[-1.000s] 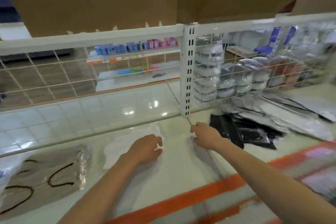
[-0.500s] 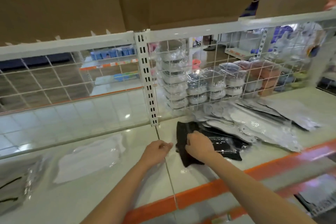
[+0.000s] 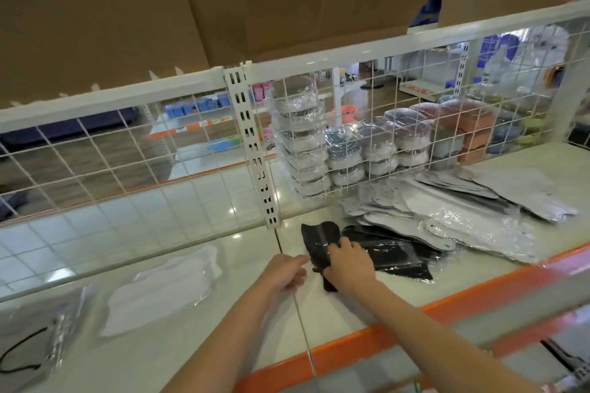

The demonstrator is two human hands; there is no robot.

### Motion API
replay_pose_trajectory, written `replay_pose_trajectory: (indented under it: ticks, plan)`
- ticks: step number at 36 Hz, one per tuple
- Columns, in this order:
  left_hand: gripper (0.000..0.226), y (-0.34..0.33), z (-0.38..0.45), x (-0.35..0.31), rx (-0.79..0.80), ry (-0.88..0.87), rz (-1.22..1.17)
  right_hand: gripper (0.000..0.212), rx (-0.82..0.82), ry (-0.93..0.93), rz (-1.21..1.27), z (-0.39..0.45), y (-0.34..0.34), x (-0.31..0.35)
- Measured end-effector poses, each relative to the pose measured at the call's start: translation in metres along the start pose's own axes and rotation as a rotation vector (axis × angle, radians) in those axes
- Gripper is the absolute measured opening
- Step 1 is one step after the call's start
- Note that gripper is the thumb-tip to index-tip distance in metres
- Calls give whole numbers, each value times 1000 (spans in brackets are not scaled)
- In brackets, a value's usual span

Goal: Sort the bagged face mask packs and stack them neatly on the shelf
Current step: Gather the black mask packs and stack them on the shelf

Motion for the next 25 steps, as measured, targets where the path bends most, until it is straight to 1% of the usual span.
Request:
replay_pose_trajectory:
  ticks: [2, 4, 5, 6, 7, 8, 10, 11, 12, 14, 16, 17, 19, 21, 23, 25]
  plan:
    - [37, 2, 0, 2, -5, 22, -52, 32, -68, -7, 155, 2, 4, 3]
    - [50, 1, 0, 5, 26, 64, -164, 21, -99, 61, 380, -1, 8, 14]
    - [49, 1, 0, 7, 37, 101, -258, 17, -65, 126, 481, -3, 9, 23]
    - [43, 1, -1, 9, 40, 149, -380, 16, -7, 190, 566, -8, 9, 31]
    - [35, 3, -1, 10, 32, 187, -497, 17, 41, 234, 619, -11, 10, 37]
    - [29, 6, 0, 11, 25, 206, -593, 18, 50, 248, 631, -12, 11, 37]
    - [25, 14, 1, 12, 19, 217, -710, 22, -30, 199, 570, -4, 15, 22]
    - [25, 19, 2, 13, 22, 222, -750, 26, -69, 146, 494, 2, 15, 9]
    - [26, 23, 2, 14, 33, 226, -790, 34, -64, 98, 380, 6, 12, -6]
    - [24, 34, 3, 14, 45, 222, -837, 57, 81, 55, 116, 8, 0, -35]
    - [19, 46, 2, 12, 43, 191, -825, 75, 240, 60, 12, 5, -9, -56]
    - [20, 50, 2, 11, 48, 166, -820, 79, 282, 66, 3, 6, -11, -61]
    - [24, 59, 2, 10, 45, 115, -792, 77, 315, 80, -13, 10, -11, -66]
    - [26, 66, 2, 10, 24, 94, -780, 69, 319, 109, -69, 15, -9, -62]
    - [28, 70, 2, 9, 8, 88, -795, 56, 275, 155, -123, 21, -4, -55]
    - [23, 74, 1, 7, -19, 79, -769, 39, 173, 179, -122, 25, 5, -48]
Point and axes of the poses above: each hand's wrist, its own z-axis towards the middle knuckle, its own y-axis out of the back of the hand, x = y × z, the point moved 8 cm from there along z, towards the middle knuckle, and after that the axes turned 15 degrees about -x, right-handed, at the moved point
